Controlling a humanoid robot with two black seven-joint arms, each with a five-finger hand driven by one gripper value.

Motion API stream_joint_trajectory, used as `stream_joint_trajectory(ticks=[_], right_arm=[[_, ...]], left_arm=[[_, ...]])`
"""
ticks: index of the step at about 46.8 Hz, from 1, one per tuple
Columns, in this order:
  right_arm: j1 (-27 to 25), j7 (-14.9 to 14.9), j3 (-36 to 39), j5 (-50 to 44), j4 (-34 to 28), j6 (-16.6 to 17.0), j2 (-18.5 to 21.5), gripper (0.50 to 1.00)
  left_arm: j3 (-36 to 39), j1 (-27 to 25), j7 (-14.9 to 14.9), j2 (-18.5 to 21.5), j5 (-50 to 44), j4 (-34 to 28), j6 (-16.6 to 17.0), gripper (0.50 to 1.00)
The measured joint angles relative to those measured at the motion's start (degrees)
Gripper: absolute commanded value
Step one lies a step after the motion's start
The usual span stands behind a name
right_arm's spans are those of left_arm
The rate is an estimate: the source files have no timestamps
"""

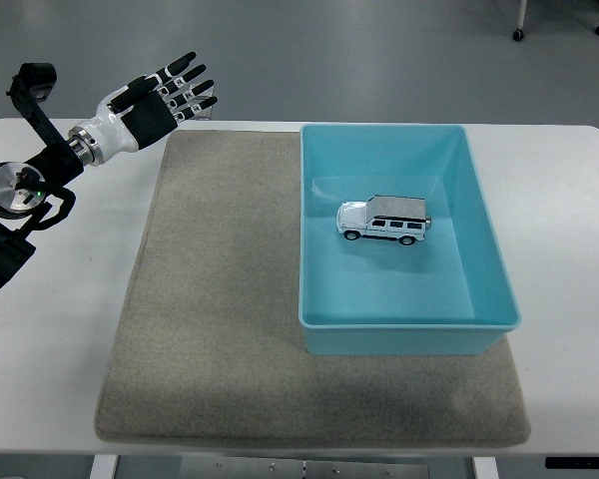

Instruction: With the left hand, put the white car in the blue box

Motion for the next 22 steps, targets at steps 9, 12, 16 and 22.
stream_joint_trajectory(ticks=[9, 12, 16, 22], right_arm=[[-0.02, 0.00, 0.13, 0.19, 0.22, 0.54, 0.00, 0.936], [-0.07, 0.00, 0.14, 0.19, 0.46, 0.68, 0.00, 0.936], [-0.12, -0.01, 0.21, 0.19, 0.60, 0.74, 0.00, 0.936], [-0.31, -0.01, 0.14, 0.19, 0.78, 0.80, 0.00, 0.936]], left_arm=[[-1.37, 1.42, 0.49, 1.35, 0.09, -0.09, 0.00, 1.000], [-1.43, 1.78, 0.49, 1.75, 0.11, -0.22, 0.00, 1.000], [-1.45, 1.87, 0.49, 2.32, 0.11, -0.35, 0.00, 1.000], [-1.46, 1.90, 0.52, 2.58, 0.20, -0.36, 0.00, 1.000]])
